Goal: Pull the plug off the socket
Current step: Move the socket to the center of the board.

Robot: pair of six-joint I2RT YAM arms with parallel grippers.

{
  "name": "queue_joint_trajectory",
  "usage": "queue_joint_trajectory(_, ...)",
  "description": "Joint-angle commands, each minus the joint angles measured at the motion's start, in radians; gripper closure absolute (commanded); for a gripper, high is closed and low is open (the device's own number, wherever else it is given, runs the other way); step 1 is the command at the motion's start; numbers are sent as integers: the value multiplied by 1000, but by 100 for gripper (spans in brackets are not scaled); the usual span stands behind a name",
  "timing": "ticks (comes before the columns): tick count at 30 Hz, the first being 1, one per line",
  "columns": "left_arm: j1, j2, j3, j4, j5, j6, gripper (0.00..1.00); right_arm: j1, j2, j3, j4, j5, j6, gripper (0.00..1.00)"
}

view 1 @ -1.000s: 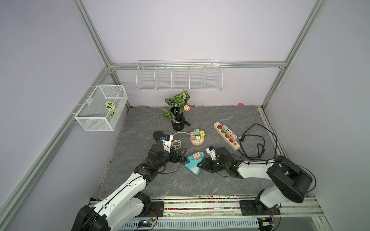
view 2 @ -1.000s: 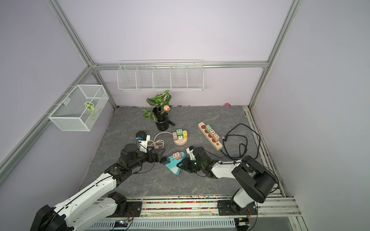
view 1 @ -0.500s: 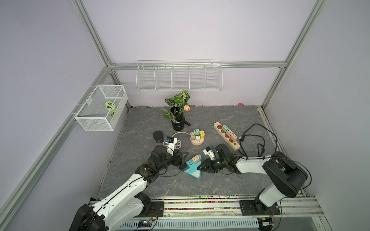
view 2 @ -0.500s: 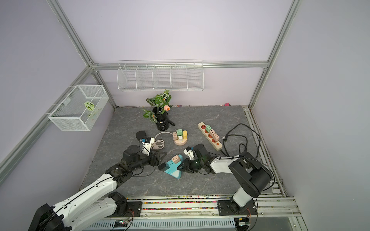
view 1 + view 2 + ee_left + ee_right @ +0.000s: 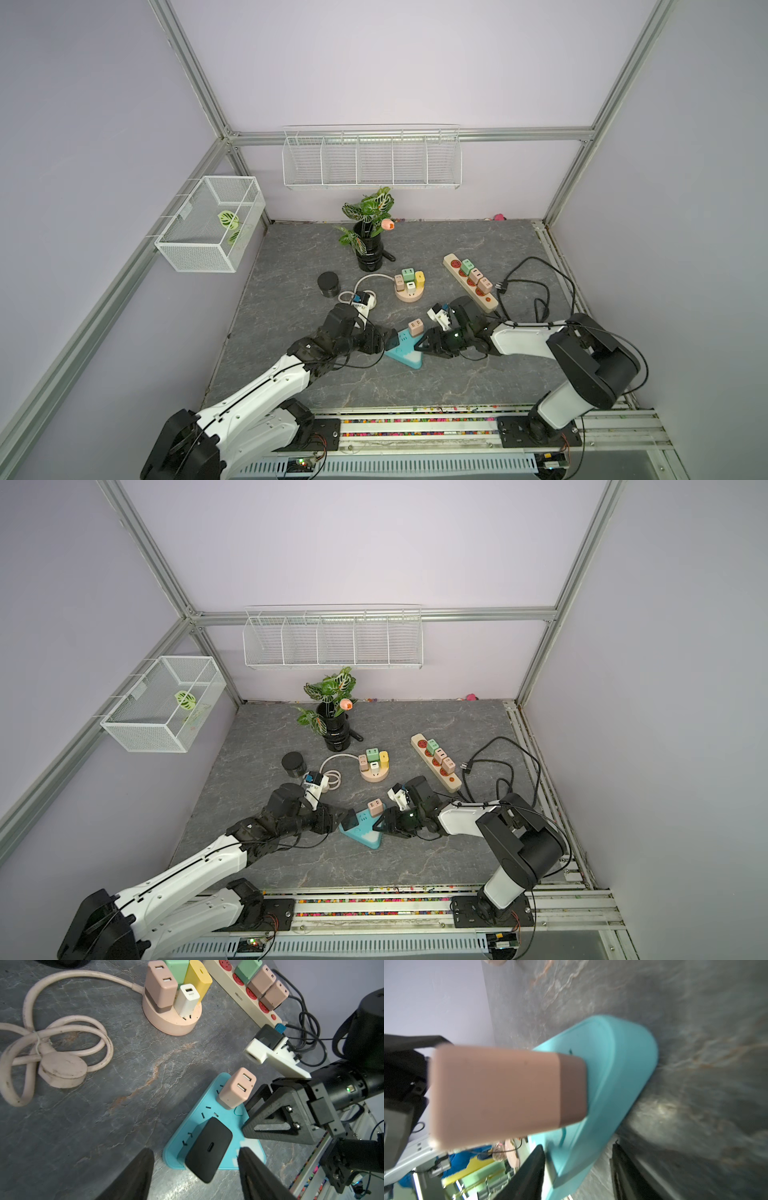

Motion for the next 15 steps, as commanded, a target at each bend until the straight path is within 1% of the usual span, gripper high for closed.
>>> queue_joint_trajectory(1,-8,47,26,45,54,129,31,17,-35,-59,30,136,89,43)
queue_joint_trajectory(3,-9,68,7,93,110,187,31,53,-56,-76,50,211,140,41)
queue_joint_trajectory(5,-13,81,1,104,125,216,30,95,-72,-76,28,276,170,40)
queue_joint_trajectory(6,-13,86,3,99,122,224,31,110,-80,-84,41,296,187,41)
queue_joint_trajectory(7,-13,92,5,96,126,230,33,118,-84,-104,83,297,208,42)
queue_joint_trajectory(8,-13,100,6,94,131,235,37,122,-89,-140,168,290,244,42)
queue_joint_trajectory(9,-13,109,9,96,139,238,39,123,-92,-182,262,283,281,44)
queue_joint_trajectory(11,-14,132,12,98,156,243,43,124,-98,-228,362,279,318,45)
queue_joint_trajectory(15,-27,186,30,70,159,242,45,149,-106,-198,286,300,301,45)
